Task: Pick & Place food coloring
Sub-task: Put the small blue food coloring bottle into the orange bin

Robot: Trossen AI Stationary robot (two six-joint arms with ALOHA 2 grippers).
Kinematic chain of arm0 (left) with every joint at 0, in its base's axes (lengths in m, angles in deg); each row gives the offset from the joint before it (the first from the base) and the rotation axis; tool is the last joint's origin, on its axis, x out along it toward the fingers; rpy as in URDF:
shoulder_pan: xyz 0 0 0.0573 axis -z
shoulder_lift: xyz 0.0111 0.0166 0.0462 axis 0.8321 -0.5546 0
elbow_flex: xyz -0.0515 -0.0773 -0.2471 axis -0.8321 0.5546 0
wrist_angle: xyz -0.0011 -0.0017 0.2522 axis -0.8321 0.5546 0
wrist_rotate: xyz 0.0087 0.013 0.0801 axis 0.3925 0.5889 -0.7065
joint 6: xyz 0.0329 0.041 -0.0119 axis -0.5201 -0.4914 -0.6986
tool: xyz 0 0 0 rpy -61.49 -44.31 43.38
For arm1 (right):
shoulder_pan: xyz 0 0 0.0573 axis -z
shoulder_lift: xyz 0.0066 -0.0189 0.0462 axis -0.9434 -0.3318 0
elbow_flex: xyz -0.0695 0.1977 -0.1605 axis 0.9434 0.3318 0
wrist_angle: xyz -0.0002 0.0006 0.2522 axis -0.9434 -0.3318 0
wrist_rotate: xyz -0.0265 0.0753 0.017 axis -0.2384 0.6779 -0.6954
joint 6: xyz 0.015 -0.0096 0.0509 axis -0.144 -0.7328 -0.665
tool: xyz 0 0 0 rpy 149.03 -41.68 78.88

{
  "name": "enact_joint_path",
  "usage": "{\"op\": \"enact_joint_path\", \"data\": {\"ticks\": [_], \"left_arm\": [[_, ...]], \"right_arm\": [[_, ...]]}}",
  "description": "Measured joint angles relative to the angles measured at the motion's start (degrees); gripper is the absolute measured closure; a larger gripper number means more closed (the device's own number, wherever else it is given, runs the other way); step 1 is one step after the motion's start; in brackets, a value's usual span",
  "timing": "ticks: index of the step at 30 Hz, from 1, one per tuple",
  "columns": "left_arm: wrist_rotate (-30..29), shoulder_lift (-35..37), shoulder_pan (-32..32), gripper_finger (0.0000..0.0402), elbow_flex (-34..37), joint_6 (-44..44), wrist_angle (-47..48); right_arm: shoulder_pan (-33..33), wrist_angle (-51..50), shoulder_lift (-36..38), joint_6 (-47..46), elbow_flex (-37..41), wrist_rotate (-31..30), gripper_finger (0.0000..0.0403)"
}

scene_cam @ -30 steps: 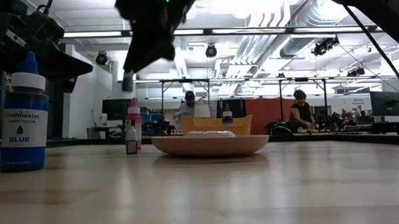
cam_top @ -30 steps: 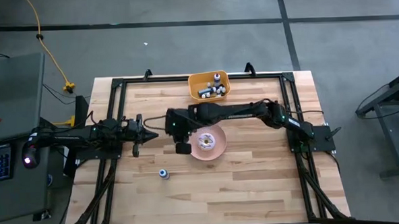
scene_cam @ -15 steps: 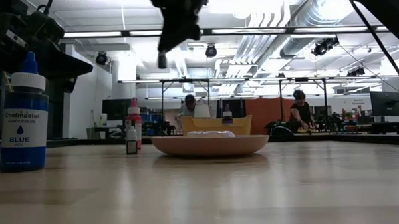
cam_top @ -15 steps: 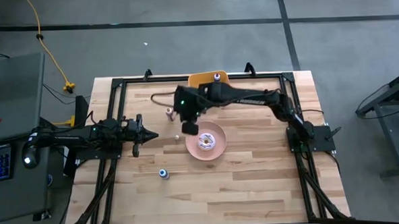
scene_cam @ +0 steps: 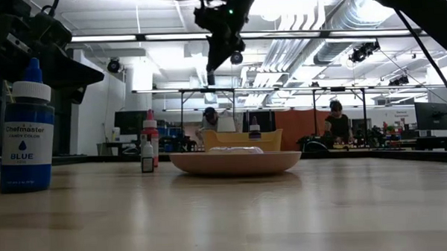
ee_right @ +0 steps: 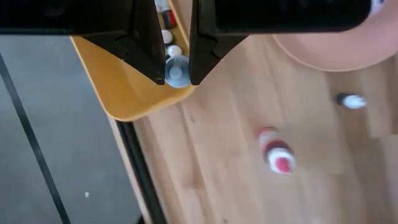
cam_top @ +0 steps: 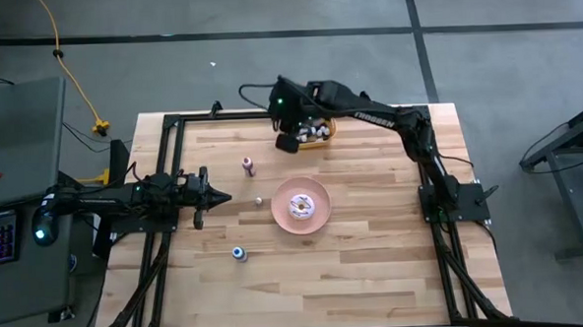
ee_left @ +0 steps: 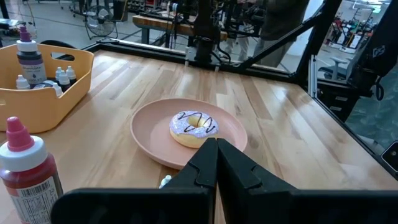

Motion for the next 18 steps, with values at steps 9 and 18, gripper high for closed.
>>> {"op": "enact_joint_path", "data": {"ticks": [9, 18], "left_arm": [[0.0, 0.0, 0.0, 0.0401, 0.0, 0.0, 0.0], [0.0, 0.0, 0.0, 0.0401, 0.0, 0.0, 0.0]], "right_arm": [[4.1, 4.3, -0.5, -5.3, 4.9, 0.0, 0.0353], [5.6, 19.4, -0.8, -13.6, 20.2, 1.4, 0.0353]]}}
